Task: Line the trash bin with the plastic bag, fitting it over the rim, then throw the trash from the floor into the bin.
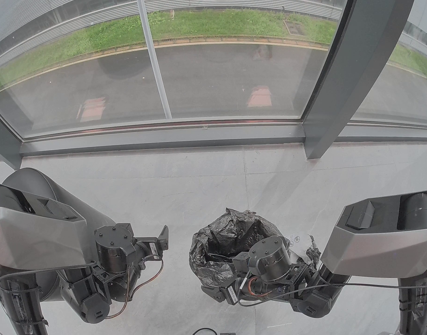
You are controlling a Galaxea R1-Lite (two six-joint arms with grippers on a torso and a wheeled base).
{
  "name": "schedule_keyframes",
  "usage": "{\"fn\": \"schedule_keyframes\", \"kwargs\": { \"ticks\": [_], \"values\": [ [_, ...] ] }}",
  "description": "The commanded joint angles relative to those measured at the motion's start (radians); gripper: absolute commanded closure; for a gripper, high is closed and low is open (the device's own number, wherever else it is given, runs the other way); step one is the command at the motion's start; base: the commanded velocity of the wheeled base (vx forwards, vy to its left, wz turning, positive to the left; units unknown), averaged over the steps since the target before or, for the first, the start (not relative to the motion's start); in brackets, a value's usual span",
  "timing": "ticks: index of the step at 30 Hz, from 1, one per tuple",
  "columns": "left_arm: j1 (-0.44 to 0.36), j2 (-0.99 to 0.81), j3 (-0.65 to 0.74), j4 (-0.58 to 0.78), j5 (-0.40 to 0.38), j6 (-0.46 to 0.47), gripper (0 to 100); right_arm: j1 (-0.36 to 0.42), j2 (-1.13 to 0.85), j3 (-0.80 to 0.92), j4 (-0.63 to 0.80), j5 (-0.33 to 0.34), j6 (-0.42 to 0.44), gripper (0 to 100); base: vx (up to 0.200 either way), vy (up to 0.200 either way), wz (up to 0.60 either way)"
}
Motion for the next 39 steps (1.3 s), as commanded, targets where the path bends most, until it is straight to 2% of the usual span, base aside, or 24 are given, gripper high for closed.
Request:
{"fn": "schedule_keyframes", "kwargs": {
  "ticks": [1,20,31,35,39],
  "values": [
    [0.002,0.001,-0.001,-0.003,0.000,0.000,0,-0.001,0.016,0.022,-0.003,0.001,0.013,0,0.000,0.000,0.00],
    [0.002,0.039,-0.008,-0.003,0.000,-0.002,0,0.065,0.007,0.131,-0.008,0.011,0.016,0,0.000,0.000,0.00],
    [0.002,0.050,-0.010,-0.003,0.000,-0.003,0,0.132,0.019,0.101,0.022,0.027,0.016,0,0.000,0.000,0.00],
    [0.002,0.051,-0.010,-0.003,0.000,-0.003,0,0.137,0.007,0.094,0.055,0.057,0.016,0,0.000,0.000,0.00],
    [0.002,0.057,-0.011,-0.003,0.000,-0.005,0,0.138,0.004,0.099,0.066,0.059,0.016,0,0.000,0.000,0.00]
  ]
}}
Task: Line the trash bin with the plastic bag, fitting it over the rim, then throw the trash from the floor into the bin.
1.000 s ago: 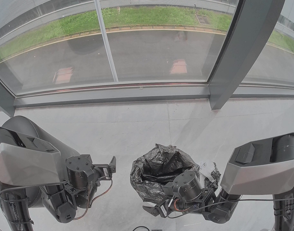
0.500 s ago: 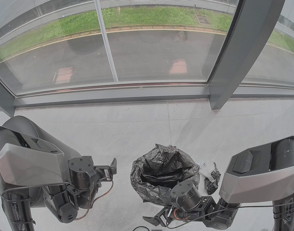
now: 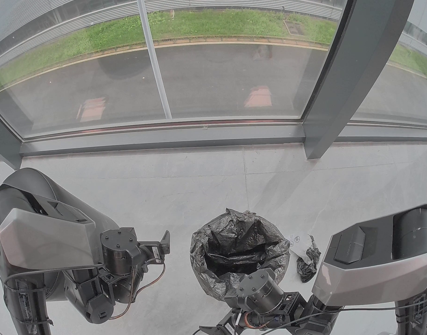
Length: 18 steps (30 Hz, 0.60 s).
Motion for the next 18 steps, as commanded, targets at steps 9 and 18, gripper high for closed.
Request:
{"fn": "schedule_keyframes", "kwargs": {
  "ticks": [9,18],
  "values": [
    [0.000,0.021,-0.002,-0.002,0.000,-0.001,0,-0.002,0.014,-0.009,0.002,0.001,0.003,0,0.000,0.000,0.00],
    [0.000,0.018,-0.002,-0.002,0.000,-0.001,0,-0.012,-0.010,-0.029,-0.027,-0.007,0.067,0,0.000,0.000,0.00]
  ]
}}
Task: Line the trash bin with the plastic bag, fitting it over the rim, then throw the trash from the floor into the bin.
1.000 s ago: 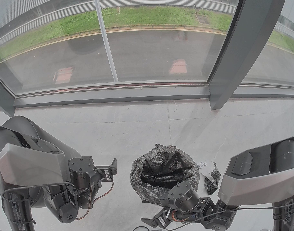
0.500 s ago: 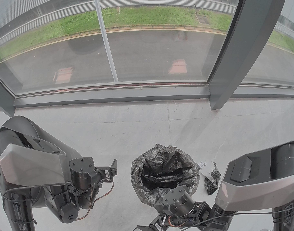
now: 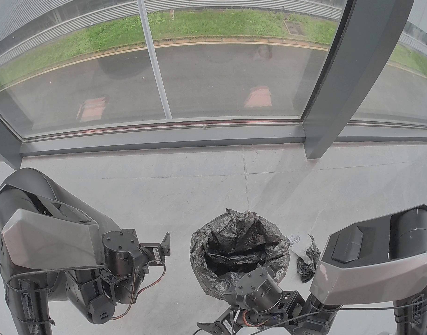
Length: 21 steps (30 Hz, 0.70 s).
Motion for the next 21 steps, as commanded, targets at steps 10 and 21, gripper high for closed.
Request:
{"fn": "schedule_keyframes", "kwargs": {
  "ticks": [10,21],
  "values": [
    [0.000,-0.005,0.000,-0.002,0.000,0.000,0,-0.112,-0.124,-0.083,-0.012,-0.014,0.060,0,0.000,0.000,0.00],
    [0.001,0.001,0.000,-0.004,0.000,-0.002,0,-0.171,0.043,-0.271,0.105,-0.158,-0.015,0,0.000,0.000,0.00]
  ]
}}
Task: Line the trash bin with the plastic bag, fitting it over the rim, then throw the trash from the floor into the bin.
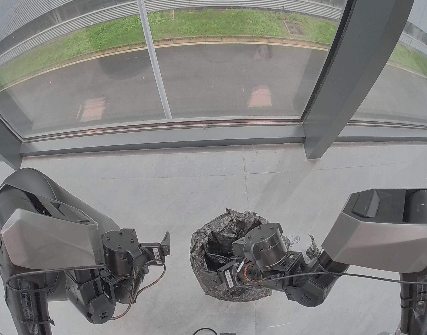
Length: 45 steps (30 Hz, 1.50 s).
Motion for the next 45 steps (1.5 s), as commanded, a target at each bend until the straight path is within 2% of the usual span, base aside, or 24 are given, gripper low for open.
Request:
{"fn": "schedule_keyframes", "kwargs": {
  "ticks": [1,3,8,12,22,25,45],
  "values": [
    [0.001,0.005,0.000,-0.002,0.000,-0.001,0,-0.016,0.080,-0.098,0.061,-0.052,-0.019,0,0.000,0.000,0.00],
    [0.001,0.007,0.000,-0.004,0.000,-0.001,0,-0.029,0.110,-0.179,0.087,-0.103,-0.021,0,0.000,0.000,0.00],
    [0.001,0.013,0.000,-0.002,0.000,-0.001,0,-0.032,0.123,-0.266,0.123,-0.143,-0.021,0,0.000,0.000,0.00],
    [0.001,0.016,0.000,-0.004,0.000,-0.001,0,-0.034,0.103,-0.268,0.123,-0.180,-0.021,0,0.000,0.000,0.00],
    [0.000,0.016,0.000,-0.004,0.000,-0.001,0,-0.049,0.012,-0.158,0.100,-0.195,0.005,0,0.000,0.000,0.00],
    [0.000,0.021,-0.002,-0.004,0.000,-0.001,0,-0.063,0.014,-0.167,0.084,-0.230,0.013,0,0.000,0.000,0.00],
    [0.000,0.030,-0.002,-0.004,0.000,-0.001,0,-0.069,0.138,-0.280,0.083,-0.235,0.002,0,0.000,0.000,0.00]
  ]
}}
